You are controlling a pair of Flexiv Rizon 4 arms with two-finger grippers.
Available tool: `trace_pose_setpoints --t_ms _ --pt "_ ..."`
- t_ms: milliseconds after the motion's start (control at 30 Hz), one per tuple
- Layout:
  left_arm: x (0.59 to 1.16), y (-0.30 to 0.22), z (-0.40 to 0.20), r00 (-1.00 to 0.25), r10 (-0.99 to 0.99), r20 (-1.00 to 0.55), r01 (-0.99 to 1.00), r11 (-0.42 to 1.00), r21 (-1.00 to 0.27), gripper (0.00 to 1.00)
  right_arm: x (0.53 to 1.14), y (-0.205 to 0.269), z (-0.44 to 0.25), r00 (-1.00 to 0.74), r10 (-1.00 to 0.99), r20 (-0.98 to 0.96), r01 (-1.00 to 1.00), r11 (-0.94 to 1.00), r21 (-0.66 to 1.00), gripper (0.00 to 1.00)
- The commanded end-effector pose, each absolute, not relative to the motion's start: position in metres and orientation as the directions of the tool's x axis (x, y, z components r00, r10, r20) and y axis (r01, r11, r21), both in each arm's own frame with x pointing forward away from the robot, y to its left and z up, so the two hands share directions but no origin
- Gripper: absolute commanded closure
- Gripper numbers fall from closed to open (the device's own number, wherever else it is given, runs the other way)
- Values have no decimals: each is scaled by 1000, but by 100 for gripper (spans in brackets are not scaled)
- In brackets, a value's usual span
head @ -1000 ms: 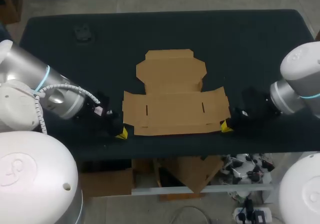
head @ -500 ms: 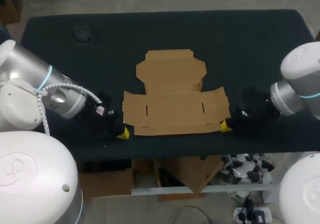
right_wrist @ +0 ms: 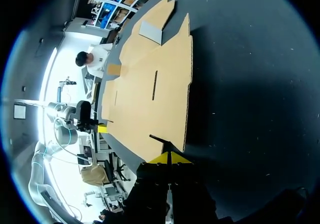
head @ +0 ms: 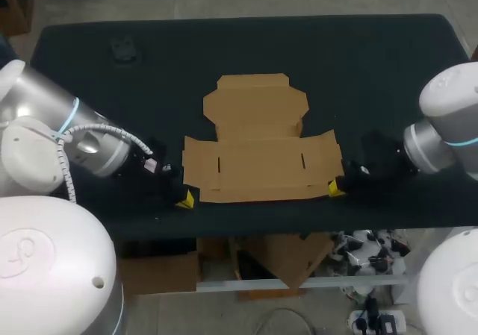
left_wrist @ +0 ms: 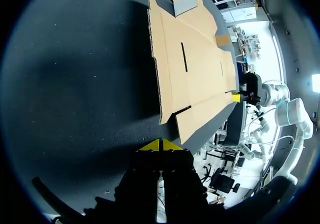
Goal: Assemble the packaging by folding the flat box into shape, placing the metal phone stand inside, and closing the box properly
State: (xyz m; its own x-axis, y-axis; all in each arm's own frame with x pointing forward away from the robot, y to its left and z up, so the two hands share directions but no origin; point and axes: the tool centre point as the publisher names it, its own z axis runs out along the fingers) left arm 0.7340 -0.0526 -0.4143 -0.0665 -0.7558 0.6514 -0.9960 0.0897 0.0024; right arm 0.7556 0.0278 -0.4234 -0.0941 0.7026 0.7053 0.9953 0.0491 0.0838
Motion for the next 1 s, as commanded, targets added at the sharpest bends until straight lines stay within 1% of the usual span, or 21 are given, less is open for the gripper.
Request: trace_pose_setpoints --t_ms 33,567,1000 --pt "735 -54 -417 -67 -755 652 -996 93 6 100 755 27 -425 -95 697 711 995 48 86 100" --pt "741 -63 -419 -64 -752 656 -997 81 -4 100 756 26 -425 -97 695 712 995 50 86 100" --pt "744 -64 -420 -50 -767 640 -999 39 -31 100 758 26 -425 -99 695 713 995 54 85 100"
